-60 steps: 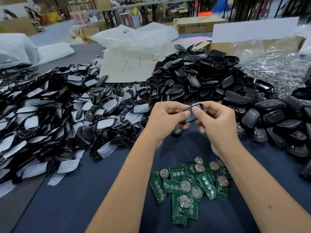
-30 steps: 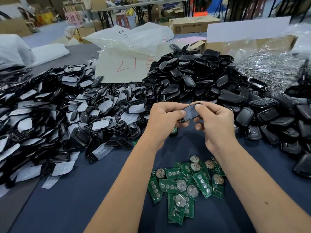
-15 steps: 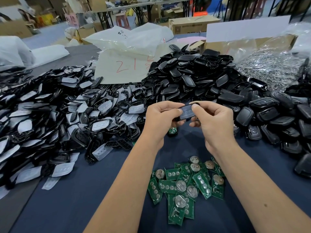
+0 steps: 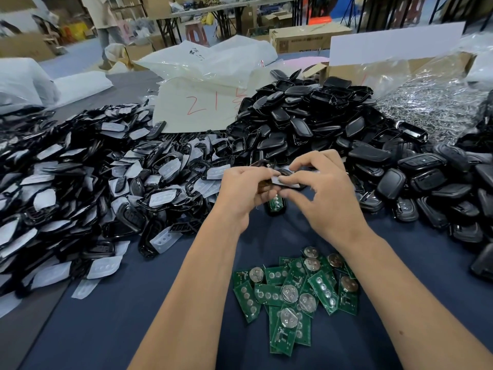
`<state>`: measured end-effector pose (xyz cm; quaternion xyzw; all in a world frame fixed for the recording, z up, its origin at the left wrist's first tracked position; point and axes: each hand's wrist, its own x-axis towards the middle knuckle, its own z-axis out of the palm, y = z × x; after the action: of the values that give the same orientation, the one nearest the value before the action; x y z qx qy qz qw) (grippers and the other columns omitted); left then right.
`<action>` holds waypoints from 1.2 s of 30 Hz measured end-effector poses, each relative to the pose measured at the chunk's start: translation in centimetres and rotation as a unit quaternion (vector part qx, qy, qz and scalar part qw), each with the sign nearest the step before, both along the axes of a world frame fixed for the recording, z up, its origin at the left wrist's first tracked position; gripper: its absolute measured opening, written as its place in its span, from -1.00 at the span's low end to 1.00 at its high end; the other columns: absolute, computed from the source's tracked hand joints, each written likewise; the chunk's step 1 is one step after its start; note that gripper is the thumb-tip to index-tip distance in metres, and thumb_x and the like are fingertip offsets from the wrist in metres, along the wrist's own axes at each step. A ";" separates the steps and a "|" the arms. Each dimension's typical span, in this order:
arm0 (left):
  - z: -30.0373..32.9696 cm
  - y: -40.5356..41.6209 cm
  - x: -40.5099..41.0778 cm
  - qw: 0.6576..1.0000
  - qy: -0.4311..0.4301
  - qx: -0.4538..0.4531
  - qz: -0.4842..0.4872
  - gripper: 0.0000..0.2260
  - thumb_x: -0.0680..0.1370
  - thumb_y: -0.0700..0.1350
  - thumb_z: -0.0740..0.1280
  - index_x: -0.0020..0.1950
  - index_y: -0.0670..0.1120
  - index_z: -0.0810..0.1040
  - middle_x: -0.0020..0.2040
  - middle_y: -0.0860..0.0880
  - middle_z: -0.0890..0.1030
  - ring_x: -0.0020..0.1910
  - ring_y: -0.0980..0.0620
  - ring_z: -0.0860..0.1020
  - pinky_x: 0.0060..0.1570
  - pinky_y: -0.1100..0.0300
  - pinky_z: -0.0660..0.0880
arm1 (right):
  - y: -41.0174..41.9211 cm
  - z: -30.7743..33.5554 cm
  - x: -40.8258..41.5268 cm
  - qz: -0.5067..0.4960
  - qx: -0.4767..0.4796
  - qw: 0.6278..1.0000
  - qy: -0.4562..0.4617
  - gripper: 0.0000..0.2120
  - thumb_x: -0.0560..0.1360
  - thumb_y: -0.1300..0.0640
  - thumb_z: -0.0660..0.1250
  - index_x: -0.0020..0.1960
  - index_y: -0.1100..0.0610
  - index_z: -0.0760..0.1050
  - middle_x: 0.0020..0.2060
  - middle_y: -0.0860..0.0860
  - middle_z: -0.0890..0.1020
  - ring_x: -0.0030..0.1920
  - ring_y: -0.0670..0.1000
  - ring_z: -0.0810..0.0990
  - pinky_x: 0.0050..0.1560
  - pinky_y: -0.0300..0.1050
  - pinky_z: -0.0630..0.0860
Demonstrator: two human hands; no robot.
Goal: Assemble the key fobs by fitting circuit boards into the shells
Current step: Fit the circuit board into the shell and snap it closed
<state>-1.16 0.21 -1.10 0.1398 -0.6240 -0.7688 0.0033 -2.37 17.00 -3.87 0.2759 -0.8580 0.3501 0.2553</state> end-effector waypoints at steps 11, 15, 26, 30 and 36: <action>-0.8 2.4 0.5 0.990 0.121 -0.009 -0.068 -0.82 0.60 -0.32 0.40 0.04 -0.08 0.73 -0.09 -0.11 0.74 -0.06 0.03 0.71 -0.05 0.20 0.64 | -0.2 0.9 0.4 0.020 -0.484 0.806 -0.342 -0.89 0.55 0.17 0.50 -0.15 0.08 0.74 -0.23 -0.02 0.63 -0.25 -0.12 0.49 -0.08 -0.22 0.43; -0.6 1.7 0.2 0.991 0.117 -0.031 -0.059 -0.84 0.59 -0.28 0.43 -0.02 -0.04 0.74 -0.12 -0.08 0.75 -0.13 0.06 0.69 -0.12 0.21 0.62 | -0.1 1.3 0.4 0.090 -0.519 0.741 -0.417 -0.87 0.58 0.23 0.42 -0.07 0.14 0.75 -0.18 0.07 0.74 -0.21 -0.04 0.63 -0.14 -0.16 0.51; -1.0 1.3 -0.2 0.983 0.086 -0.144 -0.077 -0.86 0.64 -0.17 0.40 -0.11 -0.08 0.69 -0.32 0.04 0.65 -0.35 0.13 0.56 -0.32 0.30 0.48 | -0.1 1.0 0.2 0.061 -0.572 0.713 -0.401 -0.78 0.52 0.41 0.44 0.12 0.22 0.65 -0.18 0.07 0.76 -0.23 0.01 0.68 -0.18 -0.20 0.65; -0.8 1.3 -0.3 0.987 0.084 -0.110 -0.079 -0.80 0.66 -0.20 0.36 -0.14 -0.08 0.68 -0.30 -0.01 0.61 -0.35 0.12 0.49 -0.29 0.27 0.45 | -0.5 1.0 0.3 0.090 -0.595 0.693 -0.398 -0.79 0.53 0.44 0.40 0.08 0.21 0.64 -0.20 0.06 0.76 -0.27 -0.06 0.70 -0.24 -0.26 0.61; -0.9 1.8 -0.5 0.993 0.078 -0.070 -0.056 -0.86 0.66 -0.18 0.35 -0.06 -0.15 0.66 -0.20 -0.14 0.57 -0.35 0.12 0.48 -0.34 0.32 0.42 | -0.7 1.0 0.3 0.086 -0.609 0.681 -0.396 -0.78 0.53 0.42 0.41 0.09 0.18 0.63 -0.19 0.05 0.77 -0.24 -0.07 0.72 -0.21 -0.26 0.63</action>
<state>-1.68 1.98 -1.99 0.0437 -0.6807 -0.7311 0.0183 -2.06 16.27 -2.82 -0.0323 -0.4487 0.8927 -0.0282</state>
